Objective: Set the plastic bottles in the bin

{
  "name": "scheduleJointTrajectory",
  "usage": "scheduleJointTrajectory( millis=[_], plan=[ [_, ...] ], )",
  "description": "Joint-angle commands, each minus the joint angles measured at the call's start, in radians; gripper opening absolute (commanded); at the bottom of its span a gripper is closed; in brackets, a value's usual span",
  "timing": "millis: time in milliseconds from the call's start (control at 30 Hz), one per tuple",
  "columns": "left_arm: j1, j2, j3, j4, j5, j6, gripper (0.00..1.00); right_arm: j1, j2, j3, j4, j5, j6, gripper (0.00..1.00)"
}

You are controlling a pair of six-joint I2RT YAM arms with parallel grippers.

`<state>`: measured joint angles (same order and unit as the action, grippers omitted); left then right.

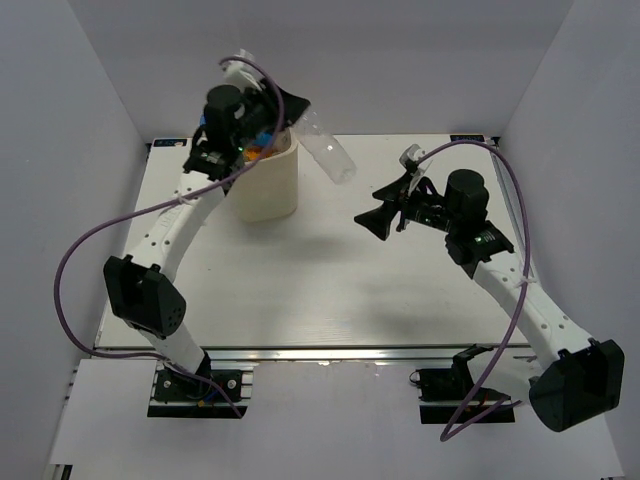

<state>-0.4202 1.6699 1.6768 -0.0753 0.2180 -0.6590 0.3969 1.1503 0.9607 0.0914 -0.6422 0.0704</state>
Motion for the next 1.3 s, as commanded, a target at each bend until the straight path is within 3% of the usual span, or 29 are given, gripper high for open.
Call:
scheduleJointTrajectory(
  millis=[0,167,333,533,800,933,967,1033,1067,1200,1267],
  plan=[
    [0.128,-0.024,0.072,0.018,-0.058,-0.048,0.00,0.002,-0.060,-0.007,-0.036,0.061,-0.037,0.89],
    [0.228,-0.071,0.018,0.107,-0.397,-0.063,0.00,0.003,-0.092,-0.014,-0.091,0.137,-0.064,0.89],
    [0.313,-0.087,-0.074,0.206,-0.517,-0.117,0.00,0.003,-0.095,-0.040,-0.139,0.196,-0.064,0.89],
    [0.342,-0.049,-0.100,0.192,-0.464,-0.143,0.00,0.003,-0.067,-0.034,-0.156,0.225,-0.100,0.89],
    [0.342,-0.140,-0.378,0.290,-0.382,-0.197,0.00,0.003,-0.029,-0.025,-0.170,0.227,-0.104,0.89],
    [0.333,-0.165,-0.396,0.258,-0.430,-0.150,0.00,0.003,-0.020,-0.020,-0.171,0.225,-0.103,0.89],
    [0.333,-0.164,-0.397,0.253,-0.434,-0.143,0.03,0.003,-0.020,-0.020,-0.171,0.223,-0.103,0.89],
    [0.331,-0.160,-0.396,0.233,-0.427,-0.119,0.21,0.002,-0.017,-0.022,-0.171,0.228,-0.101,0.89],
    [0.331,-0.160,-0.396,0.230,-0.418,-0.113,0.49,0.003,-0.014,-0.022,-0.170,0.228,-0.101,0.89],
    [0.330,-0.159,-0.376,0.223,-0.388,-0.080,0.95,0.003,-0.008,-0.019,-0.170,0.227,-0.100,0.89],
    [0.330,-0.154,-0.335,0.195,-0.370,-0.070,0.98,0.003,-0.003,-0.019,-0.168,0.228,-0.100,0.89]
  ],
)
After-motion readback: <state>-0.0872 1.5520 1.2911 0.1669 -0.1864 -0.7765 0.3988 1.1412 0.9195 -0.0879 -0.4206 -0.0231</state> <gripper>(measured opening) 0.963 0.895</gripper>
